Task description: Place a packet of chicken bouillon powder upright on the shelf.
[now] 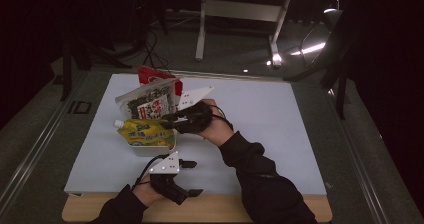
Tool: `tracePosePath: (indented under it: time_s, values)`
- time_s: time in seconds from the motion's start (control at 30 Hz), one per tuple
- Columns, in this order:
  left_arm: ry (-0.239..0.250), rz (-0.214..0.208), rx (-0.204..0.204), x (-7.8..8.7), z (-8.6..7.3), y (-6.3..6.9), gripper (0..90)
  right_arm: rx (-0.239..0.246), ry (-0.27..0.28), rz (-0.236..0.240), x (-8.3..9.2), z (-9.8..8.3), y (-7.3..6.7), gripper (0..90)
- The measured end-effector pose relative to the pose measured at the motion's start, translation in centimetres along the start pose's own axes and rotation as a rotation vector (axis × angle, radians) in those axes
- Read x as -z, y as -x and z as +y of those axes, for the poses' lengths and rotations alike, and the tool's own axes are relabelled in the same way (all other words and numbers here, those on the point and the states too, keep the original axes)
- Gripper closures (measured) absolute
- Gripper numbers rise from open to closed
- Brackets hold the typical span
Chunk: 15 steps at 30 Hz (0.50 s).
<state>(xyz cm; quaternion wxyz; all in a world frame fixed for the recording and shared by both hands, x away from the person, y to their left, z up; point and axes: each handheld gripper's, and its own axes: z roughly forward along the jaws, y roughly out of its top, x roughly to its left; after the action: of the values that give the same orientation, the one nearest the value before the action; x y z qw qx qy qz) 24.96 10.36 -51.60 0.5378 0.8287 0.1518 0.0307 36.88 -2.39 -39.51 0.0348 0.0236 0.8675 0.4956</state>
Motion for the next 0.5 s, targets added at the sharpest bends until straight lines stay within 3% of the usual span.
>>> tracePosePath:
  time_s: [0.5]
  values:
    - [-0.001, -0.003, 0.003, -0.2, -0.1, 0.0, 13.1, -0.037, 0.003, -0.068, 3.3, -2.6, 0.1, 59.0]
